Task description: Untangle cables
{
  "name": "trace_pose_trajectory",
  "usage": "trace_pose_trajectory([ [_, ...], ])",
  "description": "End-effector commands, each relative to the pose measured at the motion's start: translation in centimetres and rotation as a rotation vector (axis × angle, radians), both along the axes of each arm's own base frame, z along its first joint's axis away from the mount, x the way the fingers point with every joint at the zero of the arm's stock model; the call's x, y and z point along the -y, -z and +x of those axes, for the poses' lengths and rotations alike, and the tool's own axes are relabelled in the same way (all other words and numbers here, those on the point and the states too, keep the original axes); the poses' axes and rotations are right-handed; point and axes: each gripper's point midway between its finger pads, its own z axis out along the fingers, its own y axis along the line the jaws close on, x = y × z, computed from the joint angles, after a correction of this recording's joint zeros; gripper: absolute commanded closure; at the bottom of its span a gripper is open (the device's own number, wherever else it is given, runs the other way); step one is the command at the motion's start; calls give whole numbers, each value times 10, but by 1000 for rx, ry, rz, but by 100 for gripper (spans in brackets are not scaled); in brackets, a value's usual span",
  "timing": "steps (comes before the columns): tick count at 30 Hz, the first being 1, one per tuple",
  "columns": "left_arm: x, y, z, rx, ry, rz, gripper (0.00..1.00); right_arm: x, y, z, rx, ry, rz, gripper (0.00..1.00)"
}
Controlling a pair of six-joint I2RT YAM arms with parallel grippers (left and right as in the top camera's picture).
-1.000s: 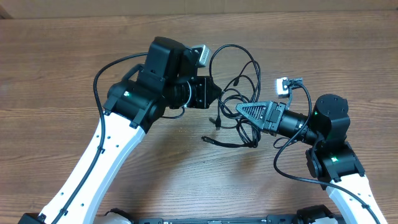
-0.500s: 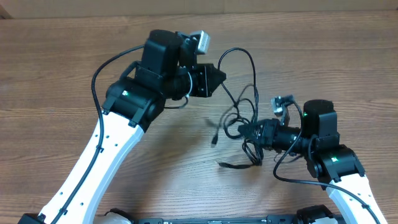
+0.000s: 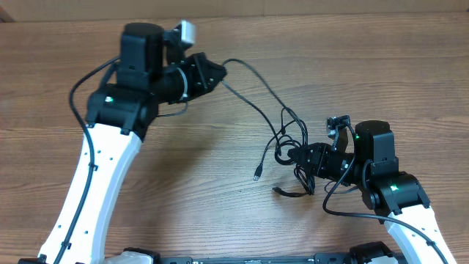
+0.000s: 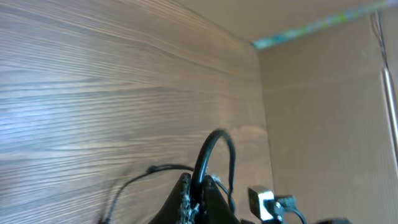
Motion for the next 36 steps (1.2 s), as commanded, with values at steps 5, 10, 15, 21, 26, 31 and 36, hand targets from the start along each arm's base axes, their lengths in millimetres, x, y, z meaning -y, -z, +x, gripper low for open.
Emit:
trace_pose_trajectory([
  [5,-55,11,12,-74,-175,44,96,3,-1,3,19,12,-18,96],
  [10,-73,14,19,-71,-246,73,96,3,-1,2,17,11,-17,96],
  [15,-86,18,23,-82,-311,99,84,3,1,1,7,11,-19,96],
  [21,-87,36,6,-135,-252,176,0,-2,-3,-2,4,-14,12,96],
  [26,-67,42,-21,-86,4,229,0,-21,-31,-6,78,-127,141,96],
  [31,-23,28,-63,23,369,119,0,-31,-65,2,152,-150,261,96],
  [36,3,13,-84,34,486,-1,0,-41,-105,3,273,-225,374,96],
])
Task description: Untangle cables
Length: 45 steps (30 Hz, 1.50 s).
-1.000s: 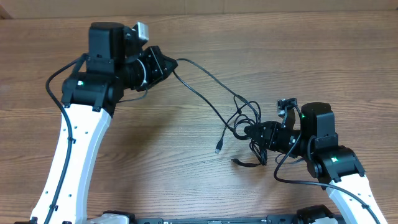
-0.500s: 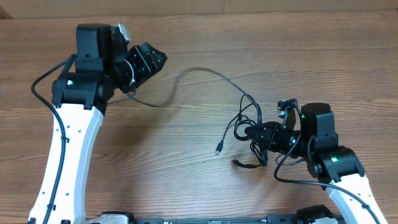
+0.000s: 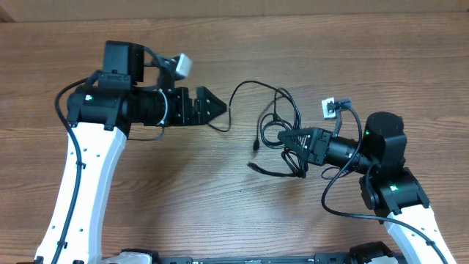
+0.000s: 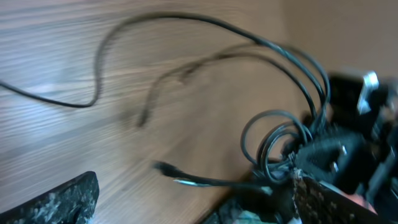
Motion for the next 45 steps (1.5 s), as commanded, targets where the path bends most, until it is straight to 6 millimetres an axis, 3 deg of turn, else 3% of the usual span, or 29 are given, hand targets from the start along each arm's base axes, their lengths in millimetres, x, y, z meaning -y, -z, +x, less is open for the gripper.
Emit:
trace_pose_trajectory([
  [1,32,-32,-22,85,195,-166,0,-9,-29,-14,21,-104,102,96],
  [5,55,-48,-37,113,302,-260,0,-12,-48,-17,60,-136,149,96],
  [9,76,-51,-47,155,376,-260,0,-13,-59,-18,86,-146,176,96],
  [17,103,-59,-59,234,475,-280,4,-14,-66,-23,96,-178,197,96],
  [20,105,-56,-57,238,463,-256,26,-14,-67,-23,84,-180,204,96],
  [22,104,-54,-55,231,447,-241,59,-14,-68,-25,85,-186,205,96],
  [23,104,-54,-55,230,447,-243,69,-15,-68,-25,85,-188,205,96],
  [27,105,-55,-55,215,437,-247,96,-15,-68,-26,87,-195,205,96],
  [29,105,-55,-55,214,438,-247,96,-15,-68,-26,88,-195,205,96],
  [30,105,-55,-55,213,437,-247,96,-15,-68,-26,88,-195,204,91],
  [31,105,-55,-55,213,436,-247,96,-15,-68,-26,92,-196,203,73],
  [32,104,-55,-54,214,435,-247,96,-15,-67,-26,92,-197,201,48],
  [33,104,-55,-53,217,432,-247,96,-15,-66,-27,87,-200,201,14],
  [34,103,-56,-52,220,429,-247,96,-15,-66,-27,81,-202,200,0],
  [45,88,-62,-30,206,330,-266,96,-16,-61,-31,87,-228,186,0],
])
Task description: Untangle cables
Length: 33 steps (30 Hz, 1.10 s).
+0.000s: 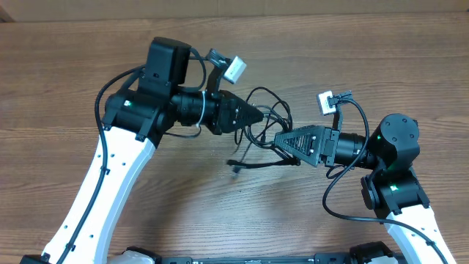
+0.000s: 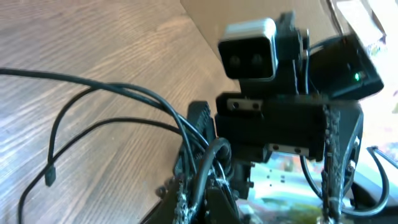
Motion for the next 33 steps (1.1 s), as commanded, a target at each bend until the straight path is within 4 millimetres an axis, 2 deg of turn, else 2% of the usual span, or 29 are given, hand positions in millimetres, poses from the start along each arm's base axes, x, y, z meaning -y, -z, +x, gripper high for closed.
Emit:
trace_pose_trajectory([
  [1,-2,-12,6,-4,-27,-29,96,-1,-5,-7,63,-34,-4,0],
  [13,-5,-33,28,-9,-110,-98,96,-3,-7,-45,326,-262,-6,3],
  [19,-3,-46,37,-3,-137,-142,96,-3,-5,-46,330,-266,-8,4],
  [27,-3,-49,40,-18,-154,-152,96,-3,-5,-46,337,-267,-9,5],
  [28,-5,-47,45,-39,-195,-144,96,-5,-5,-48,345,-277,-8,11],
  [31,-7,-44,52,-95,-256,-136,96,-9,-6,-53,364,-299,-3,21],
  [33,-6,-45,52,-117,-265,-141,96,-12,-6,-57,393,-316,-1,24],
])
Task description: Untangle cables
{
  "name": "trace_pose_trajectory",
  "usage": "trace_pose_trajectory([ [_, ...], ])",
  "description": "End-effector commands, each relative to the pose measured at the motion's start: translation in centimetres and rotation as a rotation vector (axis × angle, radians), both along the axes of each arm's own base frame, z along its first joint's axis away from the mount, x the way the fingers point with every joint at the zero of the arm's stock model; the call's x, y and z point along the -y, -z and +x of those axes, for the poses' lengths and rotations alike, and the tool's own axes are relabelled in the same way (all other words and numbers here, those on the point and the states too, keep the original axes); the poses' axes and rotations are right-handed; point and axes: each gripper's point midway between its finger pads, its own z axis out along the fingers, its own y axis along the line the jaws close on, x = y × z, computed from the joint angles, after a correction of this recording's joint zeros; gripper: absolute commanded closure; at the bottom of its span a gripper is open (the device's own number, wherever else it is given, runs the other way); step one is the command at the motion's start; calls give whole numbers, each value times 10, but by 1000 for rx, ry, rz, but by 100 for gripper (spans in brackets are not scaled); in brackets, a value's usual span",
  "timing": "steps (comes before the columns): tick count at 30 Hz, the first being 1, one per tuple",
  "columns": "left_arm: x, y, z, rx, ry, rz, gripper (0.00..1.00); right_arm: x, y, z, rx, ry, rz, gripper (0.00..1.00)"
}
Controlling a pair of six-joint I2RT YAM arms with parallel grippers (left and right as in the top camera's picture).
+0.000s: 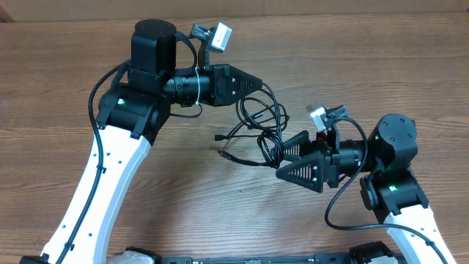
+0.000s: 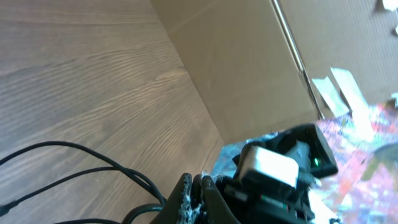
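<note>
Black cables (image 1: pixel 258 121) lie in a loose tangle mid-table, with two plug ends (image 1: pixel 220 153) trailing to the left. My left gripper (image 1: pixel 258 83) is over the far side of the tangle and shut on a black cable strand. In the left wrist view its fingertips (image 2: pixel 198 182) are pressed together and cable loops (image 2: pixel 93 152) run off to the left below them. My right gripper (image 1: pixel 279 163) points left at the near right side of the tangle. Its fingers stand spread apart, with the cables just beside the upper finger (image 1: pixel 292 147).
The wooden table (image 1: pixel 366 59) carries only the cables. A cardboard wall (image 2: pixel 249 62) stands along the table's edge in the left wrist view. The right arm's white camera (image 2: pixel 267 168) sits close below my left fingers.
My left gripper, still shut on a cable, has moved toward the far side of the table. The right gripper has opened, let go of the tangle, and now sits nearer the front edge.
First my left gripper held a cable far left while the right was shut in the tangle. Then the left stood open, the cable dropped, and the right still held the tangle. Later the left was shut on the tangle beside the right. Now only the left holds it.
</note>
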Motion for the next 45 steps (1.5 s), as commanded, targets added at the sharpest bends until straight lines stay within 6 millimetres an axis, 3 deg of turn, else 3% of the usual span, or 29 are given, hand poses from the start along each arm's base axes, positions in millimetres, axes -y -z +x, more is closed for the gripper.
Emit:
trace_pose_trajectory([
  [1,-2,-7,6,-52,-63,-14,96,-6,-5,-12,74,-56,11,24],
  [7,18,-5,-5,-39,-30,5,96,-11,-4,-17,174,-83,21,27],
  [10,22,-5,-7,-34,-24,5,96,-11,-2,-16,164,-83,19,36],
  [13,24,-6,-10,-40,-13,2,96,-12,1,-12,151,-79,15,57],
  [17,24,-4,-8,0,-16,19,96,-13,4,-8,133,-72,10,96],
  [20,14,8,-1,103,-25,99,77,-13,5,-8,97,-82,7,96],
  [23,-6,38,9,143,-92,264,70,-12,5,-12,96,-104,11,96],
  [26,-59,88,25,88,-299,599,64,-12,5,-14,96,-116,13,96],
  [27,-89,106,25,48,-390,759,61,-12,5,-14,97,-115,13,96],
  [29,-123,123,16,-5,-460,942,48,-12,5,-14,97,-113,13,96],
  [31,-132,129,8,-35,-459,993,44,-12,5,-11,97,-96,10,96],
  [34,-128,132,0,-63,-425,981,42,-13,6,-2,76,-48,0,96],
  [36,-113,131,-5,-82,-368,907,21,-14,7,7,20,9,-11,96],
  [38,-91,126,-11,-98,-291,796,12,-14,8,18,-43,74,-20,96],
  [41,-61,111,-17,-94,-188,633,11,-13,10,34,-119,169,-26,96],
  [45,-39,93,-17,-57,-118,500,11,-5,12,58,-243,305,-20,96],
])
